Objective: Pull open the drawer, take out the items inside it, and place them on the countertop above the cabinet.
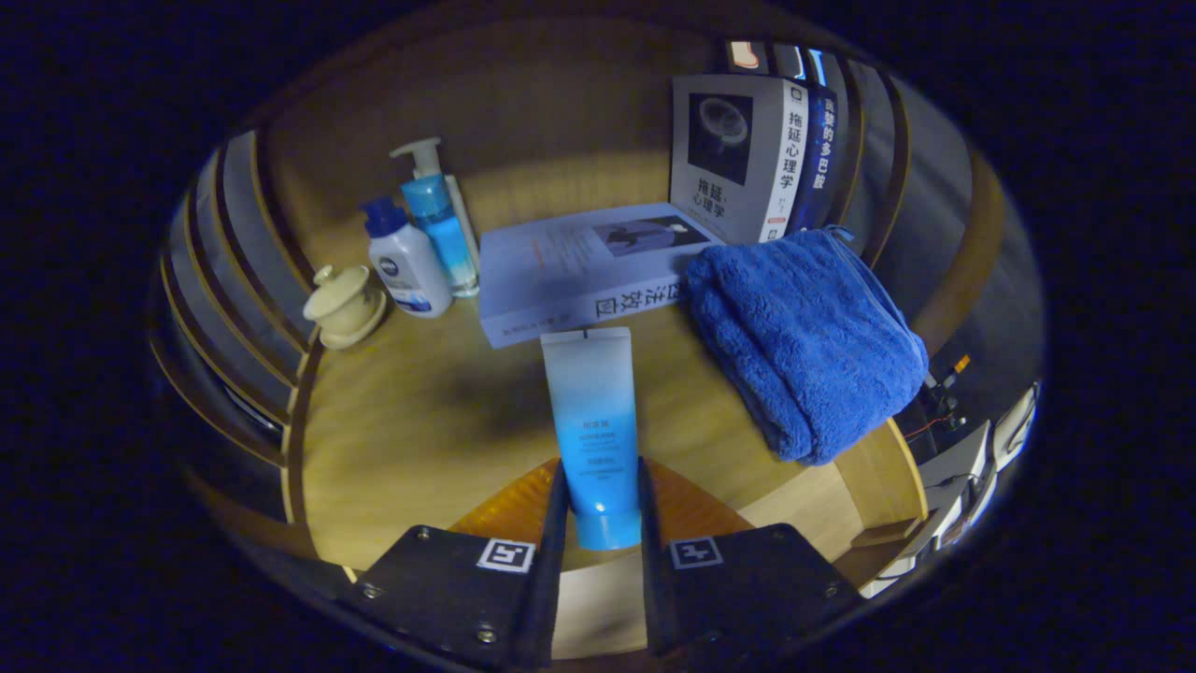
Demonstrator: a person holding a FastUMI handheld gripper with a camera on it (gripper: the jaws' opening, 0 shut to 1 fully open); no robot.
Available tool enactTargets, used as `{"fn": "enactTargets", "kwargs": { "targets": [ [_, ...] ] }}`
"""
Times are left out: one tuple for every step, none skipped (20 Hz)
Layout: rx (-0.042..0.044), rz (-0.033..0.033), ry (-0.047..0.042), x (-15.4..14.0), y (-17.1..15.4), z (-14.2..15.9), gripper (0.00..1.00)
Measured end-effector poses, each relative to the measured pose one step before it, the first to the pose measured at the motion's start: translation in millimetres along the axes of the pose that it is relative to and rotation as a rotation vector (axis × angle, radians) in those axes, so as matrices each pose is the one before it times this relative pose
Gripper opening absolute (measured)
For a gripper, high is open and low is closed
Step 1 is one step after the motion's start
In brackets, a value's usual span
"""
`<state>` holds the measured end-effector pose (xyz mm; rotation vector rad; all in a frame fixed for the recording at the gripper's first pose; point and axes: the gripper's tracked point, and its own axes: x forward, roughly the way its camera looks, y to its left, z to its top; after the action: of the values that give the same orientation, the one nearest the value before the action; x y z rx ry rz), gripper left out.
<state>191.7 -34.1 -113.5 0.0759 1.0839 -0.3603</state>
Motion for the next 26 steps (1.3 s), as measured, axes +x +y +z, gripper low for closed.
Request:
{"fn": "enactTargets", "kwargs": {
  "targets": [
    [-0.01082,-0.00079,0.00416,1.33,0.14,-1.27,0.38],
    [-0.0061,0.01208,-0.00598,1.41,2.99,0.74,0.38],
    [0.00301,0.02229,-0.01132,-0.69,4.09,1.99,0.42],
    [0.01482,0.02114,-0.02314,-1.26,5.26,6.0,0.43],
    [0.02017,0.01467,-0.02154,-3.67,2.28,5.37,0.43],
    [0.01888,0.01815,-0.02731,-7.85,4.93,5.46,0.47],
    [0.01441,0.01097,-0.03112,-6.9,2.31,6.88,0.51],
    [0.00864,0.00598,-0.03535,-1.81,-0.84,3.58,0.63],
    [0.00116,-0.00825,-0.03812,-10.15,-2.98,3.87,0.66],
    [-0.00502,-0.01412,-0.04147,-14.11,-6.52,4.16,0.7],
    [0.00016,-0.01624,-0.03217,-11.47,-8.21,3.01,0.7],
    [0.00224,-0.01753,-0.0394,-13.54,-8.15,1.47,0.7],
    [0.0011,-0.01897,-0.03743,-12.54,-10.09,0.65,0.7],
    [-0.00286,-0.02239,-0.03141,-11.25,-11.56,0.32,0.7],
    [-0.00079,-0.01958,-0.03647,-10.51,-11.64,-2.15,0.7],
    [0.00738,-0.01568,-0.02927,-11.76,-10.92,-1.56,0.71],
    [0.00801,-0.01459,-0.03112,-9.8,-10.63,-2.12,0.71],
    [0.00841,-0.0107,-0.03337,-10.26,-10.12,-3.61,0.71],
    [0.01342,-0.01091,-0.0236,-8.18,-10.27,-4.89,0.71],
    [0.01648,-0.01262,-0.02366,-7.35,-10.22,-3.64,0.71],
    [0.01575,0.00284,-0.03585,-7.96,-7.39,-0.27,0.71],
    [0.02188,-0.00634,-0.02977,-6.58,-10.25,-0.57,0.71],
    [0.02713,-0.01486,-0.0126,-4.42,-12.59,-4.6,0.71],
    [0.01804,-0.00255,-0.00716,-7.13,-9.63,-5.95,0.71],
    [0.00972,0.00049,-0.02421,-5.88,-8.96,-2.37,0.71],
    [0.01505,0.0077,-0.02657,-4.4,-6.66,-0.91,0.71]
  ]
}}
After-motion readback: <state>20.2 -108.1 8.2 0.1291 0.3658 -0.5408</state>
